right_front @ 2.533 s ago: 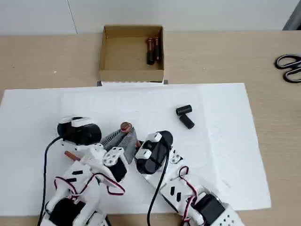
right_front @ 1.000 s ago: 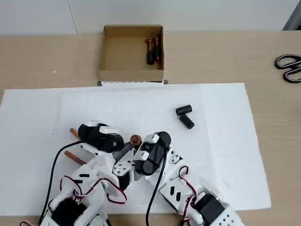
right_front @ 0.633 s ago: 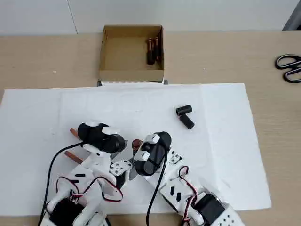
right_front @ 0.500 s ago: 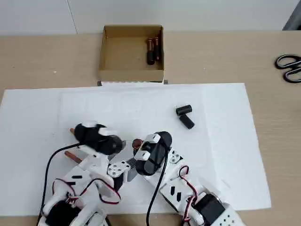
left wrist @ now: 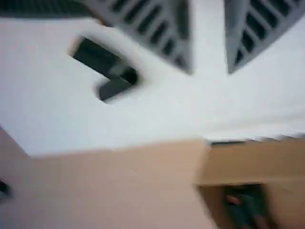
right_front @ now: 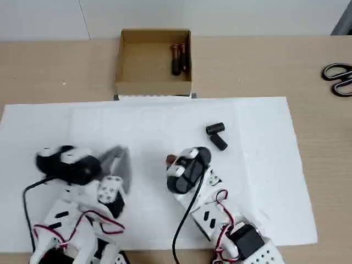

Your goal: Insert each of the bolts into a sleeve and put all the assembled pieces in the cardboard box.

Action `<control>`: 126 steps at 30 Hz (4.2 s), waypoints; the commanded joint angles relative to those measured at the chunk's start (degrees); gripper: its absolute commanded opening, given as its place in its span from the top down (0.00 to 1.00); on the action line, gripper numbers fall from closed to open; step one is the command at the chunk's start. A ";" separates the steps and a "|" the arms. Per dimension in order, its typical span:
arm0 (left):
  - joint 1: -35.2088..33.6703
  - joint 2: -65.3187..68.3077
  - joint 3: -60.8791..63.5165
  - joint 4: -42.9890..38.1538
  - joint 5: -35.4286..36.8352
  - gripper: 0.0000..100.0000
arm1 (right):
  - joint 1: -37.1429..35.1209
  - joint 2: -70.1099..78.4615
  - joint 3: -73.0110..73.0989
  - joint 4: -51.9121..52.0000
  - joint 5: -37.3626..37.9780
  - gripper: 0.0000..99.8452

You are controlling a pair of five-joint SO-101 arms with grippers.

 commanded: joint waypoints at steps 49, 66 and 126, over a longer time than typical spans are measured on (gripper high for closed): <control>-28.75 -0.53 -6.46 17.76 0.26 0.99 | 16.92 135.08 -125.63 -17.89 -10.73 1.00; -28.84 -0.53 -6.20 17.76 0.26 0.99 | 16.92 177.71 -176.70 -17.27 -10.55 1.00; -28.40 -0.53 -6.55 17.58 0.35 0.99 | 16.84 130.51 -141.27 54.11 -8.09 0.81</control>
